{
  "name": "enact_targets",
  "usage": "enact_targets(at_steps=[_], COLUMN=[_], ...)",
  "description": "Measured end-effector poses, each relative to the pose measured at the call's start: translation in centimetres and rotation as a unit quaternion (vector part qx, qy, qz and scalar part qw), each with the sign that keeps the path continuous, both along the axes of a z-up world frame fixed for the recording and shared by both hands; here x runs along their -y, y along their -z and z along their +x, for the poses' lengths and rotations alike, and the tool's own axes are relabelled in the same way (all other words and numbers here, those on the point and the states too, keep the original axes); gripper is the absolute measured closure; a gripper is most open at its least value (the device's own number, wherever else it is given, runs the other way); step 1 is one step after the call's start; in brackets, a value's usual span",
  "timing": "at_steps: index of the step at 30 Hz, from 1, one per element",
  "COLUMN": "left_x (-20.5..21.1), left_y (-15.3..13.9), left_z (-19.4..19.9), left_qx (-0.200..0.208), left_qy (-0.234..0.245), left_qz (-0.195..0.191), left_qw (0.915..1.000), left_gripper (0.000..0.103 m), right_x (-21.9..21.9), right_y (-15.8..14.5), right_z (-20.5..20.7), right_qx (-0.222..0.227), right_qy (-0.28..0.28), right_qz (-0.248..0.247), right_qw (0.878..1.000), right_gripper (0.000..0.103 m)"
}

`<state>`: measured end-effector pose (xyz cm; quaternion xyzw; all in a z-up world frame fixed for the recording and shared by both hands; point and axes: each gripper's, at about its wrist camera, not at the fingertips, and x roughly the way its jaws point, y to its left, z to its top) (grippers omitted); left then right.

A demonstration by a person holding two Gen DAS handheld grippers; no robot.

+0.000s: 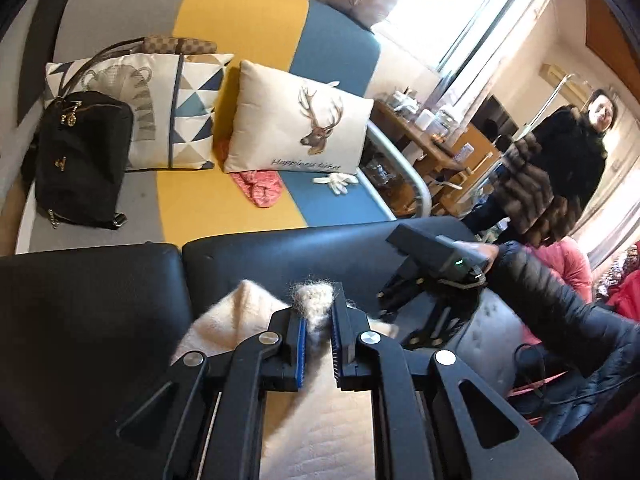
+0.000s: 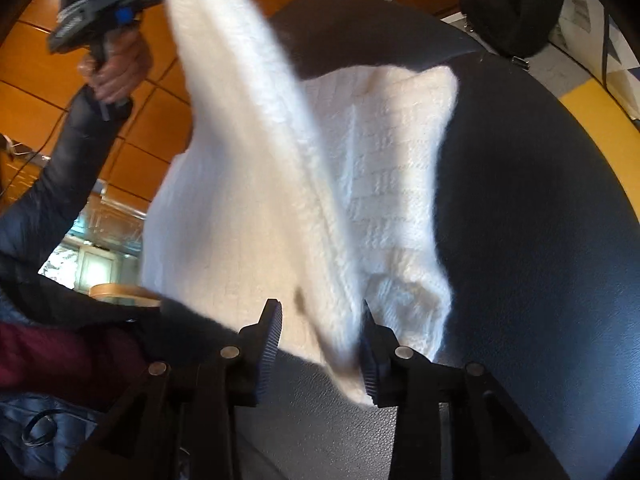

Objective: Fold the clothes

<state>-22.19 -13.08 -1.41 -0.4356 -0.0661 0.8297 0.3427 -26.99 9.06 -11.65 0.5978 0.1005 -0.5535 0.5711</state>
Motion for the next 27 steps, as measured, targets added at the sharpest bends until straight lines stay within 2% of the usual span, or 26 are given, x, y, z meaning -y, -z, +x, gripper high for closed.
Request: enact_targets(at_steps=[1, 4, 6, 8, 9, 10, 15, 18, 22, 25, 27], left_x=[0.2, 0.8, 1.4, 2.2, 2.4, 2.7, 4.0, 4.9, 6.0, 6.6, 6.6], left_y=[-0.3, -0.3, 0.9, 2.7, 3.5, 4.3, 8.4, 10.3, 11.2, 12.4, 13.5], left_z=[0.0, -0.7, -2.4, -4.1, -4.5, -5.0, -7.2, -8.2, -8.0, -8.5, -8.9], left_qx=[-0.004, -0.008, 0.006, 0.032, 0.042, 0.053, 0.106, 0.136, 0.162, 0.172, 0.182], left_qy=[0.001, -0.005, -0.027, -0.056, -0.066, -0.077, -0.129, -0.151, -0.145, -0.151, -0.151], left_qz=[0.006, 0.021, 0.028, 0.024, 0.019, 0.015, -0.009, -0.023, -0.022, 0.01, 0.016], left_qw=[1.0, 0.9997, 0.9992, 0.9977, 0.9967, 0.9955, 0.9859, 0.9789, 0.9758, 0.9734, 0.9715], left_gripper=[0.093, 0.093, 0.093, 0.093, 0.093, 0.093, 0.093, 0.093, 0.075, 0.069, 0.066], right_x=[0.1, -0.2, -0.6, -1.2, -1.6, -2.0, -3.2, -2.5, -2.2, -1.9, -1.8], right_y=[-0.4, -0.7, -0.5, 1.6, 2.1, 2.6, 3.1, 2.4, 2.6, 2.7, 2.8], right_z=[1.0, 2.2, 2.5, 1.4, 0.9, 0.4, 0.0, -0.1, -0.9, -0.7, -0.8], right_qx=[-0.008, -0.011, -0.008, -0.007, 0.0, 0.007, 0.015, 0.014, 0.02, 0.025, 0.029], right_qy=[-0.022, -0.049, -0.053, -0.021, -0.007, 0.006, 0.034, 0.022, 0.035, 0.041, 0.044], right_qz=[0.0, 0.003, 0.009, 0.047, 0.042, 0.038, 0.021, 0.02, 0.021, 0.019, 0.017], right_qw=[1.0, 0.999, 0.999, 0.999, 0.999, 0.999, 0.999, 0.999, 0.999, 0.999, 0.998], right_gripper=[0.076, 0.077, 0.077, 0.078, 0.086, 0.087, 0.089, 0.084, 0.084, 0.084, 0.084])
